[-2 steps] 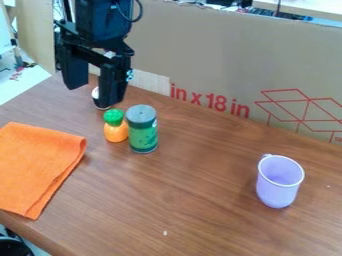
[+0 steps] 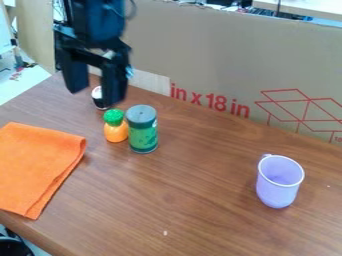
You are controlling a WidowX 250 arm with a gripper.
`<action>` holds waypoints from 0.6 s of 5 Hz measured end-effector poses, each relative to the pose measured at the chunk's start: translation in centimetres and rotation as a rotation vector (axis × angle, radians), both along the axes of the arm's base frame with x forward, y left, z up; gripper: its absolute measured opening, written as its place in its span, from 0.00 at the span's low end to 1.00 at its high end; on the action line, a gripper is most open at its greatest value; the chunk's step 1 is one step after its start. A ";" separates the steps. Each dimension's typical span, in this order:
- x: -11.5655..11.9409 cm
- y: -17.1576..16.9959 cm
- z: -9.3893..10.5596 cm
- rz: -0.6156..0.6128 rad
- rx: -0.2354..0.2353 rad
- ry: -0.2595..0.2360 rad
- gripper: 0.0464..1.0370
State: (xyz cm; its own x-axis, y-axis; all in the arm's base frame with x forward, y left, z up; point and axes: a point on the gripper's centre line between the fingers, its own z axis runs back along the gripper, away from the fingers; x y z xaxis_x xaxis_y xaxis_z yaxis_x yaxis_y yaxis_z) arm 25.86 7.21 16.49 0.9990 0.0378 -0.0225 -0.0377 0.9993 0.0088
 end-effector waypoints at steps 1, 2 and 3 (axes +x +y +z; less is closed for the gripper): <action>1.2 1.1 1.2 0.082 -0.025 -0.057 0.96; 2.1 2.3 0.9 0.194 -0.025 -0.079 0.96; 3.4 3.7 -0.1 0.387 0.011 -0.128 0.96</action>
